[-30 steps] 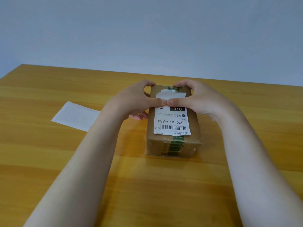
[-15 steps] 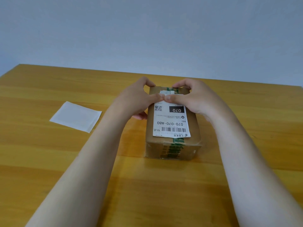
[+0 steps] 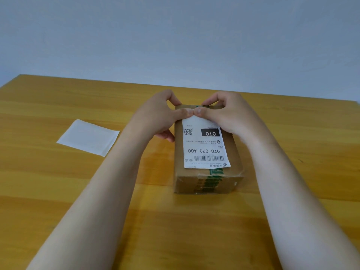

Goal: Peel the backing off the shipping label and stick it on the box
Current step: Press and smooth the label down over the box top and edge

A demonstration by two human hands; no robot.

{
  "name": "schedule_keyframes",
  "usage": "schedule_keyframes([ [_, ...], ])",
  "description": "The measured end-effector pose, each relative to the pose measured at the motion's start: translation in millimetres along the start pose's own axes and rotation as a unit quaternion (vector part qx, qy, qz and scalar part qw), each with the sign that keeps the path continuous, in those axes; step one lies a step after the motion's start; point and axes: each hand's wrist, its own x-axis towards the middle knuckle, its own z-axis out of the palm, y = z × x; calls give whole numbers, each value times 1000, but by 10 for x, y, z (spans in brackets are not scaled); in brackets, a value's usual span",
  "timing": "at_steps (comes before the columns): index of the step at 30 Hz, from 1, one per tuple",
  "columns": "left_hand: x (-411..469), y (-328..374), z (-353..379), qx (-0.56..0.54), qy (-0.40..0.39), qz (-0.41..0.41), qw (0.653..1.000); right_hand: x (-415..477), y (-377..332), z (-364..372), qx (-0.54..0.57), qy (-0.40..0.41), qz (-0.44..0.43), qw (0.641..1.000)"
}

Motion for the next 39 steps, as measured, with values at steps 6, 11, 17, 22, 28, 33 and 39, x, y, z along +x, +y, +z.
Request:
schedule_keyframes([
  [6,-18,1,-26,-11,40,-8,999,-4,-43,-50,113,-71,52,990],
  [11,-103,54,-112,67,-55,5,996,-63,-51,-131,83,-170,43,981],
  [17,-97,9,-140,84,-136,8,987,-120,-27,-188,78,-247,39,965],
  [22,-78,20,-102,94,-106,6,990,-117,-13,-144,69,-214,31,974],
  [28,-43,1,-41,75,-38,-1,996,-108,-4,-83,70,-129,14,989],
  [33,4,-18,-24,43,13,5,999,-69,12,-23,67,-97,9,993],
  [39,35,-37,17,3,30,5,1000,-6,38,23,65,-76,13,995],
])
